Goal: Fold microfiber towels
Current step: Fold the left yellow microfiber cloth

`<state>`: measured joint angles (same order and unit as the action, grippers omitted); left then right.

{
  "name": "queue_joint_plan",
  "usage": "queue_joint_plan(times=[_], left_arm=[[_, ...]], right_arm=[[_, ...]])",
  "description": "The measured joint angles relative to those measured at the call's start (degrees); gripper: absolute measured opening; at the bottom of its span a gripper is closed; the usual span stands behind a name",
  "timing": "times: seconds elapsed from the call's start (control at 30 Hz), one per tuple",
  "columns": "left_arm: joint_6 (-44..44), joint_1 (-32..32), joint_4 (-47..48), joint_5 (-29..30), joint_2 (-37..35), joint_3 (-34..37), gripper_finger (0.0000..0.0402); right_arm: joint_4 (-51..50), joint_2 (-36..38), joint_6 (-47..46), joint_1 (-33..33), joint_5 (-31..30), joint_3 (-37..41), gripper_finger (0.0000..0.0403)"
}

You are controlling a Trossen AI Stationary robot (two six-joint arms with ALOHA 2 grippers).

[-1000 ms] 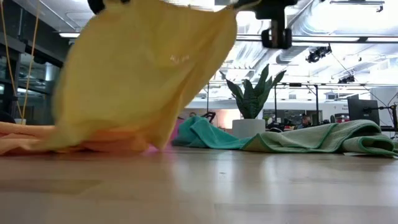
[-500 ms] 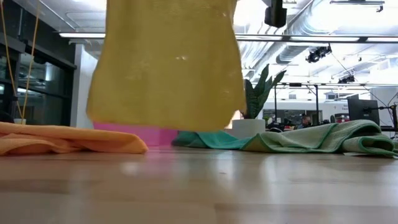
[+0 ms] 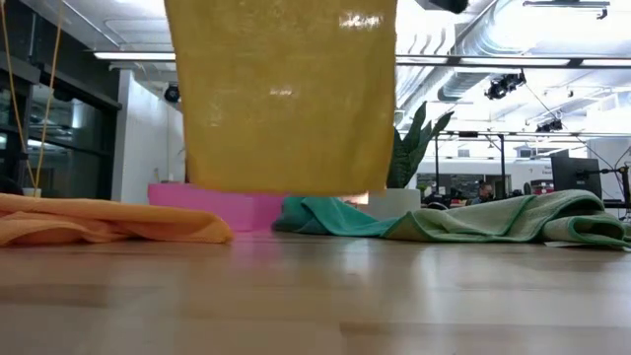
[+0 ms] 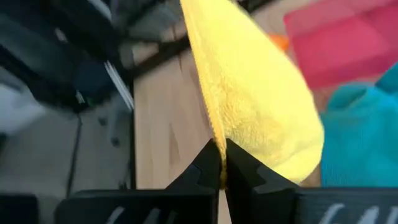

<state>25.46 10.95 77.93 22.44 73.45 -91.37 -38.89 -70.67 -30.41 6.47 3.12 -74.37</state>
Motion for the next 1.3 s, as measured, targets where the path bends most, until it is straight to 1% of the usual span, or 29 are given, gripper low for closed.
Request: queue_joint_plan(times=[0.07,0.17,0.27,0.37,0.47,0.57,0.67,0.73,0.8,0.87,0.93,1.0,1.13,1.2,1.3], left_arm=[[4.3,2.6,-0.6,1.1,0.9,2.1,0.0000],[10.7,7.1,-2.2,1.1,3.3,5.6,0.0000],[16.4,12.2,-4.6,0.0,6.1,8.8,0.0000],[21.7,17.1,-9.3,-2.0,9.7,11.5,0.0000],[27.7,21.7,-16.9,-3.9,13.8,13.4,0.0000],[32.3,25.7,-23.2,-5.8,19.0,13.7,0.0000],[37.2,29.5,-29.2,-7.7,24.2,13.8,0.0000],[40.1,31.1,-35.6,-9.1,27.9,13.6,0.0000],[42.3,33.2,-38.7,-10.1,30.8,13.8,0.0000],[45.0,34.0,-44.7,-11.9,33.7,13.5,0.0000],[47.2,35.0,-46.2,-12.6,35.2,13.7,0.0000],[48.6,35.2,-49.5,-13.2,36.4,13.5,0.0000],[49.4,34.0,-46.6,-12.8,36.2,13.5,0.0000],[49.1,33.0,-41.8,-12.6,34.9,13.7,0.0000],[48.5,30.8,-36.9,-11.2,33.6,13.5,0.0000]], right_arm=[[-0.9,-1.3,0.5,2.6,-0.2,1.0,0.0000],[-1.5,-4.0,0.5,6.9,-1.5,2.1,0.0000],[-1.4,-8.0,-0.4,11.6,-1.9,2.1,0.0000],[-0.2,-11.9,-3.0,16.2,-2.0,2.1,0.0000],[1.2,-16.2,-7.4,20.6,-1.5,2.1,0.0000],[4.8,-20.6,-13.4,24.7,-1.0,2.1,0.0000],[10.2,-24.7,-20.4,28.0,-1.0,2.1,0.0000],[12.3,-27.0,-24.4,29.8,-1.0,2.1,0.0000],[15.4,-29.1,-27.9,31.0,-1.1,2.1,0.0000],[16.1,-30.4,-30.5,32.2,-1.0,2.1,0.0000],[18.2,-31.6,-32.4,32.8,-0.9,2.1,0.0000],[17.9,-31.8,-33.3,33.4,-1.0,2.1,0.0000],[15.8,-31.1,-33.9,32.0,-2.2,2.2,0.0000],[14.8,-30.9,-34.6,30.4,-2.6,2.1,0.0000],[8.9,-30.7,-35.4,27.8,-3.4,2.1,0.0000]])
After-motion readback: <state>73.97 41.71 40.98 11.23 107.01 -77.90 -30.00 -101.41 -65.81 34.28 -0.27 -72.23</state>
